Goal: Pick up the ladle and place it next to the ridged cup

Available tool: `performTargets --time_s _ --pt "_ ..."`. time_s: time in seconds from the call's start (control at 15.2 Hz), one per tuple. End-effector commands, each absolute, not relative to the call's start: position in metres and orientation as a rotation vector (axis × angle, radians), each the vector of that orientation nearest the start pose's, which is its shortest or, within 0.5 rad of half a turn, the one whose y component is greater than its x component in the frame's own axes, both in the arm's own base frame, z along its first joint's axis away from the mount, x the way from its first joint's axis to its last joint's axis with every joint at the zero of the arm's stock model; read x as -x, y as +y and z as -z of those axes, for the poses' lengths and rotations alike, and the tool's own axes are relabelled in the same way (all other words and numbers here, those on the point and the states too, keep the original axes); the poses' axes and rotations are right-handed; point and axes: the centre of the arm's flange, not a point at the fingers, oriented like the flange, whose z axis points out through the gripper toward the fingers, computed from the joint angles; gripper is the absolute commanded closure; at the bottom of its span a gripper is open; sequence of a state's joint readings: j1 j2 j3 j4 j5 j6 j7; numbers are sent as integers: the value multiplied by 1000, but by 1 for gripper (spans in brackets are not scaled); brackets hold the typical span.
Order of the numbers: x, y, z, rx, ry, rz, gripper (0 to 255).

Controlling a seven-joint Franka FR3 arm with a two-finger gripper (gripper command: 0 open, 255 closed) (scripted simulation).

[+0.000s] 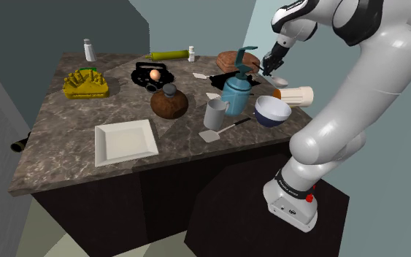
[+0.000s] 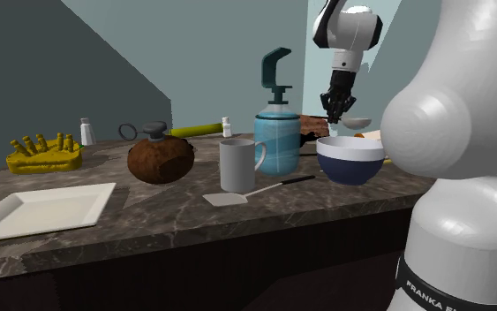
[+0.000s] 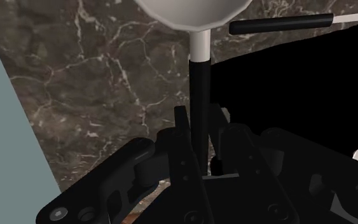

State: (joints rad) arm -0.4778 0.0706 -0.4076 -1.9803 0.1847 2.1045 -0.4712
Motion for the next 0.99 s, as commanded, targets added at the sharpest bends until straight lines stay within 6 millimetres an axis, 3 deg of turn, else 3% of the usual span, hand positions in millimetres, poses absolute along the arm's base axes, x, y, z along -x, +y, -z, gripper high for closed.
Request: performTargets --time_s 0.0,0.92 --pt "-374 -438 -429 2973 762 202 255" --pt "-374 -438 -355 2973 762 202 255"
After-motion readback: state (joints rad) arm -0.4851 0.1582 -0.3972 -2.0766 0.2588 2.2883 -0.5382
